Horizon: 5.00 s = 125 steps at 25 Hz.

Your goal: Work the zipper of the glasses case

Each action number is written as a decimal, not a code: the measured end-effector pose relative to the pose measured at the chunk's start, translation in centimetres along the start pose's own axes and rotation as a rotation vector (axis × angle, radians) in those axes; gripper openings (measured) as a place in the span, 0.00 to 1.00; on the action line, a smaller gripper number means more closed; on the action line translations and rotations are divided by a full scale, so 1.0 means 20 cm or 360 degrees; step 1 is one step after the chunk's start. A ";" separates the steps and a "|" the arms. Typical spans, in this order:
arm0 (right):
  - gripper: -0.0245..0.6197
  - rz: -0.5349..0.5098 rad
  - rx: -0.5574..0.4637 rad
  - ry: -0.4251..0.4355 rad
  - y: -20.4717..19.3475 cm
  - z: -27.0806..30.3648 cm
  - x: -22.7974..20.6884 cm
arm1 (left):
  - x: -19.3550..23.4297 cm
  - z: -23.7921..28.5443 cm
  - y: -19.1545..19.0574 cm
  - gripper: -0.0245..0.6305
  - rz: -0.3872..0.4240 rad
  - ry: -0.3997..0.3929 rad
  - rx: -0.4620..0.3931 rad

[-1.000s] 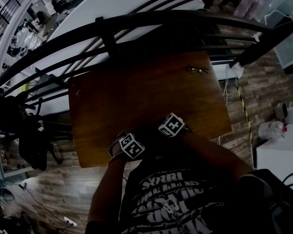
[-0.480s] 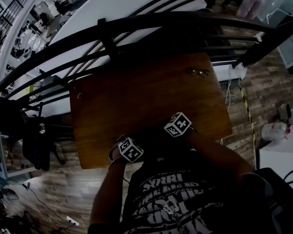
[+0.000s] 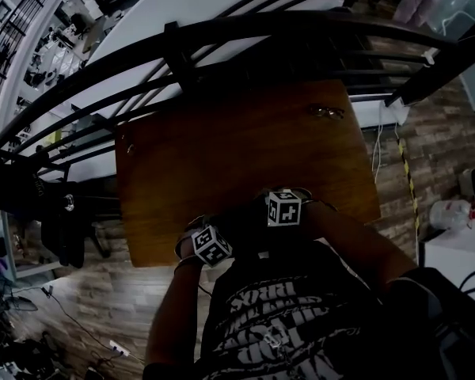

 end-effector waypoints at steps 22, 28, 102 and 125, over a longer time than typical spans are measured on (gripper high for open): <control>0.05 -0.0230 0.0004 0.0198 0.01 -0.07 -0.01 | -0.02 0.06 0.07 0.43 -0.0021 -0.0082 0.0117; 0.05 -0.0204 0.0034 0.0170 -0.03 -0.09 0.08 | -0.07 0.05 0.12 0.43 0.0018 -0.0052 0.0197; 0.04 0.0169 -0.0004 0.0315 -0.08 -0.08 -0.10 | -0.09 0.12 0.09 0.43 0.0081 0.0069 0.0126; 0.04 -0.0193 0.0034 0.0436 -0.08 -0.01 -0.05 | -0.08 0.13 0.08 0.44 0.0067 0.0071 0.0141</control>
Point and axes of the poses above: the fingertips, and each gripper's own axes: z forward along the fingers, x to its left, y out of its top, the point moved 10 cm from there along -z, backward along the fingers
